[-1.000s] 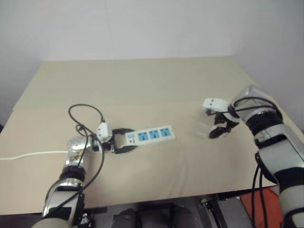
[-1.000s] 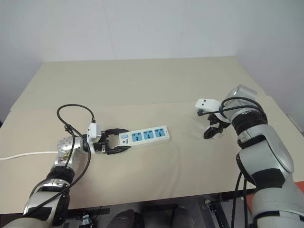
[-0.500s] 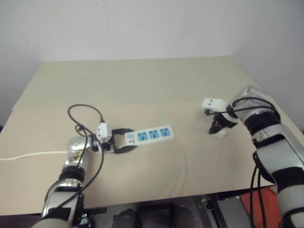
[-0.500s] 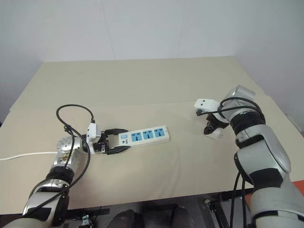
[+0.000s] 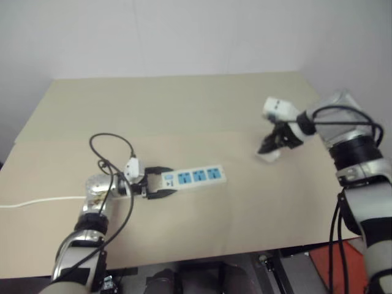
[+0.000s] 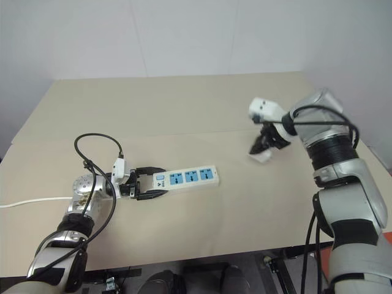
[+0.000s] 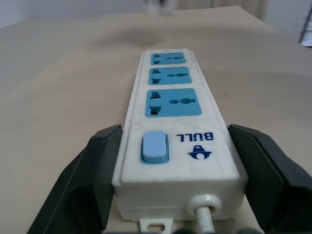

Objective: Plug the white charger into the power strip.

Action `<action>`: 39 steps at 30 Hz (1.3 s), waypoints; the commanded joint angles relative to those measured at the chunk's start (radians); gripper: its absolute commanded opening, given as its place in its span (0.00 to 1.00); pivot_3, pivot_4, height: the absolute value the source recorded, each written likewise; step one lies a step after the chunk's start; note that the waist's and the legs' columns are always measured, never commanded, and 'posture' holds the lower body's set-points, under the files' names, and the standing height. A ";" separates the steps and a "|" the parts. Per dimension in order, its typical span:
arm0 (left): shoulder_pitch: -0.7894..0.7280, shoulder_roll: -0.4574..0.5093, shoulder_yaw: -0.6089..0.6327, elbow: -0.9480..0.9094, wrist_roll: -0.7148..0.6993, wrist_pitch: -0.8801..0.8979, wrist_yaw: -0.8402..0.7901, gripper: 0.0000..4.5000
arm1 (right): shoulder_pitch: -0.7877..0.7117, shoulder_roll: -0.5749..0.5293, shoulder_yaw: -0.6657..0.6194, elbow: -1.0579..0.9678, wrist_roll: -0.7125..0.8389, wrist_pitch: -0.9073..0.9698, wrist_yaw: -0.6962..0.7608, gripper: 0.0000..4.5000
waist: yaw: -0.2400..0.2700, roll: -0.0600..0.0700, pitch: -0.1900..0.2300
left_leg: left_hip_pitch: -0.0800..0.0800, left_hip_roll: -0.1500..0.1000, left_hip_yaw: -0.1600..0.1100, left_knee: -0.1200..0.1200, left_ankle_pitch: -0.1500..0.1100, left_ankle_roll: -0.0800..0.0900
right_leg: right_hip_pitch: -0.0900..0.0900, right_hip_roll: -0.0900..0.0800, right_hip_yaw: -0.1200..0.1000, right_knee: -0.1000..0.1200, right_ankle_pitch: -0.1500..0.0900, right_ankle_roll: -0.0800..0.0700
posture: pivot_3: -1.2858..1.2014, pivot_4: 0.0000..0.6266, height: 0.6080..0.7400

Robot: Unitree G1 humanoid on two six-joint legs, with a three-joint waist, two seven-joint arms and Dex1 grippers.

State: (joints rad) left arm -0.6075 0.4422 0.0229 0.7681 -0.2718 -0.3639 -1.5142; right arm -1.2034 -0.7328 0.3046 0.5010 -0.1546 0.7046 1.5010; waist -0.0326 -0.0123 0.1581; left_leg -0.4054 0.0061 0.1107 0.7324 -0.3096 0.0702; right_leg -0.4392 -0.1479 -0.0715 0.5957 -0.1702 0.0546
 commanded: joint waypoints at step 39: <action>0.179 0.074 -0.082 -0.417 -0.057 0.243 -0.007 0.72 | 0.695 0.528 -0.194 -0.399 0.578 -0.507 -0.256 0.26 | 0.012 0.000 0.000 | 0.006 -0.001 0.000 -0.002 0.002 -0.002 | 0.005 0.002 -0.002 0.000 0.001 -0.003 | 0.52 0.24 1.00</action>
State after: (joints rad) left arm -0.4320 0.5091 -0.0465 0.3799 -0.3207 -0.1246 -1.5190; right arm -0.5135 -0.2053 0.1090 0.1121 0.4223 0.2409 1.2510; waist -0.0203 -0.0123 0.1579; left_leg -0.3989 0.0055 0.1108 0.7307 -0.3075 0.0681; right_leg -0.4344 -0.1462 -0.0735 0.5960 -0.1692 0.0518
